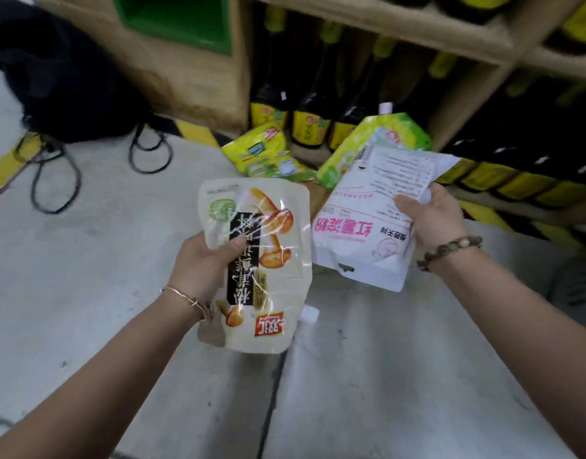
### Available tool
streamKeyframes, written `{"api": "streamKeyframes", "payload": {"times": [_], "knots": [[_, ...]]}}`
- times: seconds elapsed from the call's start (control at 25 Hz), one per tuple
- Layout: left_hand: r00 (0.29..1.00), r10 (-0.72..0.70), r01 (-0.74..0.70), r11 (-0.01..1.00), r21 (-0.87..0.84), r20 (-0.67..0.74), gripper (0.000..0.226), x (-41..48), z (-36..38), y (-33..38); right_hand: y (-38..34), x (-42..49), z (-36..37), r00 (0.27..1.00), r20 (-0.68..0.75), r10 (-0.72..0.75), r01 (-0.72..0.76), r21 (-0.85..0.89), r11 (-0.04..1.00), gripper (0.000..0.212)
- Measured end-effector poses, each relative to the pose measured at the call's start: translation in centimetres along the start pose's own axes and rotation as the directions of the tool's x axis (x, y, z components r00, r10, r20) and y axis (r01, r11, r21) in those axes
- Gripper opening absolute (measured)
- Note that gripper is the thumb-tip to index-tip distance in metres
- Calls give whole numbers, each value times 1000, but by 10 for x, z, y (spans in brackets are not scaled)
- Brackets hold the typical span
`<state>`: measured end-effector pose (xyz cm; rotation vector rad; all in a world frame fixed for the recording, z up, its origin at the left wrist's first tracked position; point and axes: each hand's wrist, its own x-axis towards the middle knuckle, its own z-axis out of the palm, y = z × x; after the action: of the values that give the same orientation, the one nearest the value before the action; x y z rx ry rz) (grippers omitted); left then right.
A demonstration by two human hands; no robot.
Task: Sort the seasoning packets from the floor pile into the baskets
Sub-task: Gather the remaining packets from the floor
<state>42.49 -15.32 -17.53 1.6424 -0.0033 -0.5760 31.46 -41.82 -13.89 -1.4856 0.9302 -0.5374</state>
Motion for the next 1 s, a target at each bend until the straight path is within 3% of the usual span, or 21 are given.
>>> {"api": "streamKeyframes", "payload": {"times": [0.2,0.52,1.0], "knots": [[982,79,-59,991,-118,172,7,2,71,46,-43,-18,-81,994,21,-110,108,78,991,26],[942,170,-105,968,-227,290,10,-31,132,88,-85,-55,-133,974,0,-225,224,48,973,24],[807,335,-138,908,-396,486,16,-124,288,212,-184,-81,-300,856,-281,-435,456,13,890,19]]}}
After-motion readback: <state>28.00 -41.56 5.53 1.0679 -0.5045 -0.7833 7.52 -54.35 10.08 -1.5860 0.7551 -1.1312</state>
